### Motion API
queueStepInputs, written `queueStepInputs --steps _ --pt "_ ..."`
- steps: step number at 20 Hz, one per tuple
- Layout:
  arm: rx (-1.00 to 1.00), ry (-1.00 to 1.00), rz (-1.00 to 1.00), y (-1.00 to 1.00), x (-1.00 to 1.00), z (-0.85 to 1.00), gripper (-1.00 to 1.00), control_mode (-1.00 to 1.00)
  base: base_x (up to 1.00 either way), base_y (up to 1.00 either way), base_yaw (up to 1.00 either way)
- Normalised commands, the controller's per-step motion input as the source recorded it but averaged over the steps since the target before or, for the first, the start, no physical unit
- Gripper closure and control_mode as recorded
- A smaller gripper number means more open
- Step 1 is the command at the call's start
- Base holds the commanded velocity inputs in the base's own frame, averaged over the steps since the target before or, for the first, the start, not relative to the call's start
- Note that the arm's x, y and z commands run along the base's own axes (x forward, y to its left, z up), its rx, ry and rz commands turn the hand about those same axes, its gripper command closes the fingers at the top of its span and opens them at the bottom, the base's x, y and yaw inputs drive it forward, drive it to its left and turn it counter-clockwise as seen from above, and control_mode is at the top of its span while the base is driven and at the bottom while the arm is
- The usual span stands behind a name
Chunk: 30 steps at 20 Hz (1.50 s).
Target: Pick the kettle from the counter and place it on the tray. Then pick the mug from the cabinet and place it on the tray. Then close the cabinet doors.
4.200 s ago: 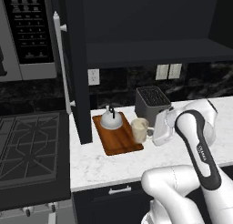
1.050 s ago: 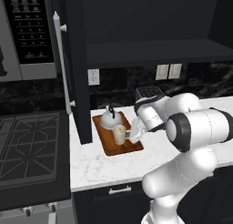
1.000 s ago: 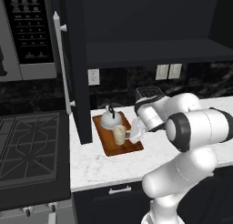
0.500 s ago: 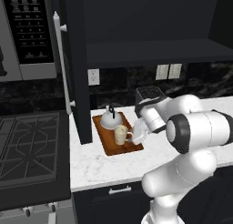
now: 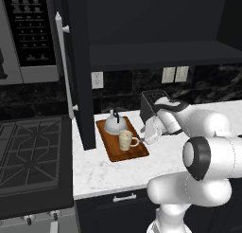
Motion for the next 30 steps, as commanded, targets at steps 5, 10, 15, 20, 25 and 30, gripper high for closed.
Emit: queueStepInputs --steps 5,10,15,20,25,30 --pt "0.02 0.04 0.0 -0.04 -0.48 0.64 -1.0 -1.0 0.0 0.0 0.0" --pt "0.01 0.0 0.0 -0.02 -0.56 0.65 -1.0 -1.0 0.0 0.0 0.0" --pt "0.0 -0.1 0.0 0.0 -0.63 0.64 -1.0 -1.0 0.0 0.0 0.0" --pt "0.0 -0.01 0.0 0.0 -0.56 0.56 -1.0 -1.0 0.0 0.0 0.0" --pt "0.0 -0.01 0.0 0.0 -0.66 0.56 -1.0 -1.0 0.0 0.0 0.0" --pt "0.0 -0.03 0.0 0.0 -0.55 0.57 -1.0 -1.0 0.0 0.0 0.0"
